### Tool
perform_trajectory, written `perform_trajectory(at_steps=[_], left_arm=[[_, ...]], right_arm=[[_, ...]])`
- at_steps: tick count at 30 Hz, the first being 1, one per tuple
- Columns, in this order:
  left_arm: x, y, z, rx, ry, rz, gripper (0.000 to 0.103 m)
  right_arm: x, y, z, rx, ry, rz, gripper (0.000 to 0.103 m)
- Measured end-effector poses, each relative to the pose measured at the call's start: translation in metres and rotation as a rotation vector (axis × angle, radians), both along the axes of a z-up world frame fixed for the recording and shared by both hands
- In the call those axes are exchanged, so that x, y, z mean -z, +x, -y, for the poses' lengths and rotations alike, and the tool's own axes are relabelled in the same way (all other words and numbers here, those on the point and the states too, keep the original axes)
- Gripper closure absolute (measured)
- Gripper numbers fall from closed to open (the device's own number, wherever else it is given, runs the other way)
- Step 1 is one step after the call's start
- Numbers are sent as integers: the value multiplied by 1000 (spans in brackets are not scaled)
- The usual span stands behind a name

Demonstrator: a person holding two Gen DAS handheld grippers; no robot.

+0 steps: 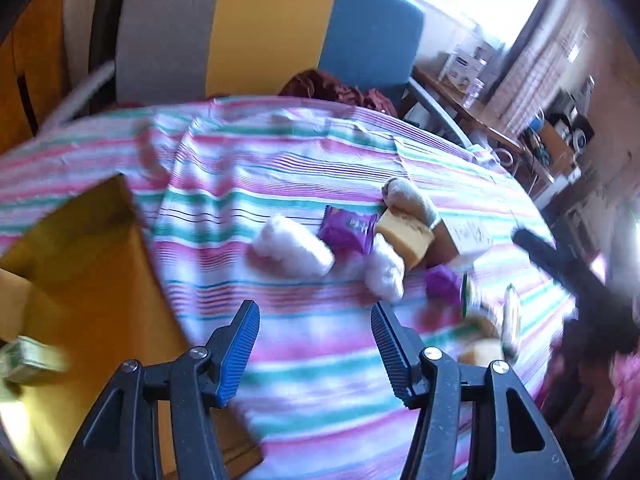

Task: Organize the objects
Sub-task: 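Grasp the white cotton ball in plastic with the left tool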

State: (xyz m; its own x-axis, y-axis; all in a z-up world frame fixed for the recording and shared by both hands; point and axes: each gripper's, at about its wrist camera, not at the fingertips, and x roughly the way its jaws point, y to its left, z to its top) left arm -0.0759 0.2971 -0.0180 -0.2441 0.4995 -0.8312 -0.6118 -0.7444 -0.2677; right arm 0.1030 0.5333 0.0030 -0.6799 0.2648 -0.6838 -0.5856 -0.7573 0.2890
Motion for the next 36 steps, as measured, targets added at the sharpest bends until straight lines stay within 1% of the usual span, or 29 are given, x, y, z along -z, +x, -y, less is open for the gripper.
perform_trajectory(at_steps=[2,5,10,12,13,14,15,16,17,22,24,26,30,33,36], left_arm=[[10,-12,-11,-30,-17,18,45],[25,-31,-27,-82,-26,72,46],[45,-54,-47,-173,-49,78,44],[57,-59,-54,-178,-69,107,46],[62,-59,-58,-170,-85,112,54],[67,-57,-61,-151,-99,114,64],[72,-53,-64,-123,-110,112,65],[74,-49,-65,-108,-108,104,69],[74,-43,-64,-95,-101,87,71],[63,-21,-56,-41,-96,14,72],[56,-10,-51,-14,-92,-19,72],[48,-1,-45,14,-80,-34,72],[34,30,-33,92,-58,-91,72],[27,50,-20,136,-36,-113,72],[21,65,-7,169,-11,-111,72]], right_arm=[[0,3,-1,7,-9,-6,0],[0,7,-5,21,-40,-25,0],[1,12,-13,45,-79,-50,0],[0,15,-18,64,-86,-64,0],[-1,18,-20,81,-88,-72,0],[-1,21,-23,97,-91,-82,0],[-2,24,-25,109,-95,-90,0],[-1,27,-29,128,-104,-96,0],[-1,29,-32,142,-117,-102,0],[6,35,-43,175,-173,-111,0],[7,33,-42,166,-178,-103,0],[8,29,-41,152,-171,-89,0],[12,25,-39,134,-178,-66,0],[18,24,-41,125,-204,-49,1],[26,19,-42,112,-230,-14,2]])
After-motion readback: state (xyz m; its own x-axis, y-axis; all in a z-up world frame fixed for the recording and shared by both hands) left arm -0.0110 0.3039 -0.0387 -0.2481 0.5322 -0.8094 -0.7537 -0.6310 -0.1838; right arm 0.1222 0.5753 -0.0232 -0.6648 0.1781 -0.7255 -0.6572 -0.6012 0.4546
